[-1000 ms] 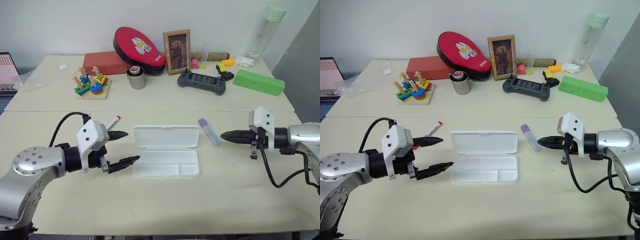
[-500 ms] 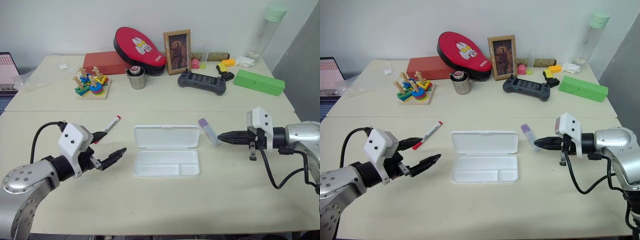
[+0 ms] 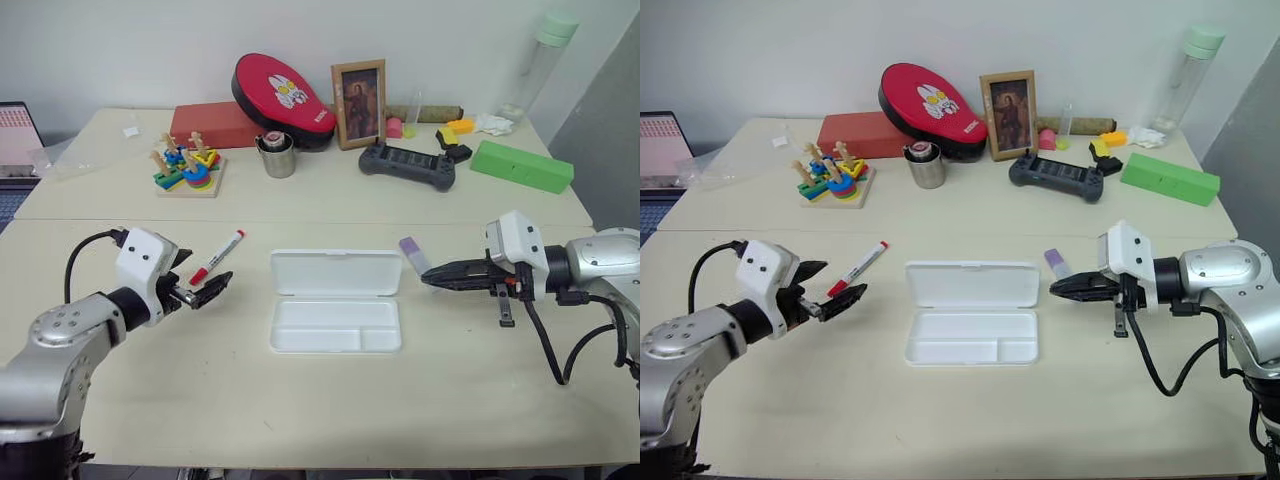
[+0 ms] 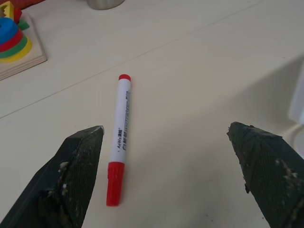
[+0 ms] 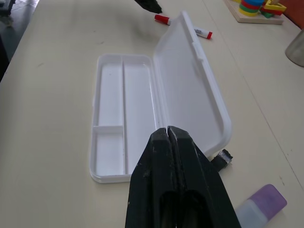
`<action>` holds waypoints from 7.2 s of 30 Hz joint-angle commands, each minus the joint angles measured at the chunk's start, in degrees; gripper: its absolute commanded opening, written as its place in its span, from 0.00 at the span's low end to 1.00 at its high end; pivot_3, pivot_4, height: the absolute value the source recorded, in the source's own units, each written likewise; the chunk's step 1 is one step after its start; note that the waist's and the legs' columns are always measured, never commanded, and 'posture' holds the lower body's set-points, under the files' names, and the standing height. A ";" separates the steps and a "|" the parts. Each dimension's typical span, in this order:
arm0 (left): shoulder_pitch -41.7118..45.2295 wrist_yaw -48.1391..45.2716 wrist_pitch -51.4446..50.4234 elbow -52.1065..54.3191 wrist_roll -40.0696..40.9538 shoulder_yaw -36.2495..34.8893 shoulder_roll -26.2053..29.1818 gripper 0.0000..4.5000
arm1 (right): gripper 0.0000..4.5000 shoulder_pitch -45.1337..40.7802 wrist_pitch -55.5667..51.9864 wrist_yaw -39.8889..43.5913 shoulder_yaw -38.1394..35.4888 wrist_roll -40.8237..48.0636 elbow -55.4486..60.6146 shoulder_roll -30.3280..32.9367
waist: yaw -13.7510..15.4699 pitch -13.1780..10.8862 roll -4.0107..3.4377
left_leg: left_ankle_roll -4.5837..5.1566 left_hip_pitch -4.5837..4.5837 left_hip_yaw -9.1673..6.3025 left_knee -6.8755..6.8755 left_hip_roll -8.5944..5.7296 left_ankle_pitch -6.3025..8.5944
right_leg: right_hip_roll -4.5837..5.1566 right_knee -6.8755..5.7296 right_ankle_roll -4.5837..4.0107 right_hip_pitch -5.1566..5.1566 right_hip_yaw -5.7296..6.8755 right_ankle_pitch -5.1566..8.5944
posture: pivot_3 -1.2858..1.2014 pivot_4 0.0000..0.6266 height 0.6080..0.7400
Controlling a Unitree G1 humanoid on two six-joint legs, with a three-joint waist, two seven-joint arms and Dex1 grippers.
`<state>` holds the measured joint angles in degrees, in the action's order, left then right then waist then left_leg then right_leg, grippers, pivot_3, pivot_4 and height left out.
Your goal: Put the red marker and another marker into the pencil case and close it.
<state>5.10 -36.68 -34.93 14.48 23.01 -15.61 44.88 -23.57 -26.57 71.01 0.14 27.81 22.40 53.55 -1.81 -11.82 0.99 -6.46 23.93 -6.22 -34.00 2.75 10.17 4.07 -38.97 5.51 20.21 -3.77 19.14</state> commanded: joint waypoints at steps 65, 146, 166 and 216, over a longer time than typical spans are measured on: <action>19.47 -10.97 4.14 -4.10 -0.84 3.26 1.56 0.09 | 0.00 4.53 2.52 -1.37 -1.85 0.09 2.40 2.41 | -0.07 -0.01 0.02 | -0.01 0.01 -0.03 -0.02 0.00 -0.01 | 0.00 -0.03 0.04 -0.02 0.03 -0.02 | 0.52 0.24 1.00; 10.40 -27.95 -5.60 16.42 14.45 11.42 3.55 0.99 | 0.00 2.44 -0.20 -4.47 -0.04 -1.74 1.64 1.51 | -0.14 -0.02 0.03 | 0.00 0.02 -0.03 -0.04 0.00 -0.01 | 0.00 -0.03 0.04 -0.03 0.01 -0.01 | 0.52 0.24 1.00; 5.10 -13.66 -17.73 21.97 34.82 -13.62 10.09 1.00 | 0.76 -1.11 6.25 -5.96 3.21 -10.26 -9.81 -1.47 | -0.19 -0.02 0.03 | 0.00 -0.01 -0.01 -0.01 0.01 0.00 | 0.00 -0.02 0.03 0.00 -0.01 -0.01 | 0.52 0.24 1.00; -1.50 -9.67 -14.14 24.97 35.39 -13.94 11.90 1.00 | 0.99 -10.69 -25.17 -26.93 11.16 -21.58 -18.08 -17.16 | -0.24 -0.02 0.03 | 0.00 0.02 0.01 0.03 0.00 0.00 | 0.00 -0.01 0.01 0.06 -0.03 -0.02 | 0.52 0.24 1.00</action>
<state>3.02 -46.73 -50.30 38.04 57.78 -29.06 56.21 -32.55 -49.44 45.41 12.59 5.84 4.09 36.88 -2.06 -11.84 1.02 -6.46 23.95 -6.21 -33.97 2.76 10.16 4.07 -38.98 5.52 20.27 -3.80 19.12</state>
